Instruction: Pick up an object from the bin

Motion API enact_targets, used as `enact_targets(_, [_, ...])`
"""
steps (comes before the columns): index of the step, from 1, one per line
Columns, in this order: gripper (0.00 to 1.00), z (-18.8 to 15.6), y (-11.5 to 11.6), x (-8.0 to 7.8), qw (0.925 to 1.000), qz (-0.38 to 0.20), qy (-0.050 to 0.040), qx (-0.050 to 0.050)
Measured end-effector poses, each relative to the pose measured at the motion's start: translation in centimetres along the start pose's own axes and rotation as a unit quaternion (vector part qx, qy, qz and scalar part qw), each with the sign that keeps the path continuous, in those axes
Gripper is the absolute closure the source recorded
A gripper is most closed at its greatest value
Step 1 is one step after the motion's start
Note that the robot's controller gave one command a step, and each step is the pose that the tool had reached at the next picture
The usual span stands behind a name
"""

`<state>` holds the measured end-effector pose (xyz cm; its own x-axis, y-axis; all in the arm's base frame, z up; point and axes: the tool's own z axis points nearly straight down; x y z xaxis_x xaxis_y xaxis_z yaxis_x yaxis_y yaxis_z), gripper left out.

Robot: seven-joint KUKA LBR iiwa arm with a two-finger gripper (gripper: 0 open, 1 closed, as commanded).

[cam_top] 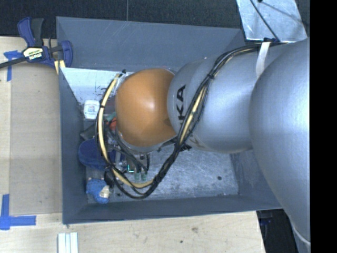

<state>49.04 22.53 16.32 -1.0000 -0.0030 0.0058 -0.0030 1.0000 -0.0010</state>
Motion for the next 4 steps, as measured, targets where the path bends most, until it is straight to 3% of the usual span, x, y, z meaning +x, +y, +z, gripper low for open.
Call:
enact_targets(1, [0.0, 7.5, -1.3, -4.7, 0.9993, 0.034, -0.0123, -0.006])
enact_targets(2, [0.0, 8.2, -7.4, -7.9, 0.9985, -0.054, -0.0099, -0.009])
enact_targets(3, [1.0, 8.2, -7.4, -7.6, 0.9985, -0.054, -0.0047, -0.009])
enact_targets(4, [1.0, -7.6, -4.9, -6.8, 0.9984, -0.055, -0.0082, -0.002])
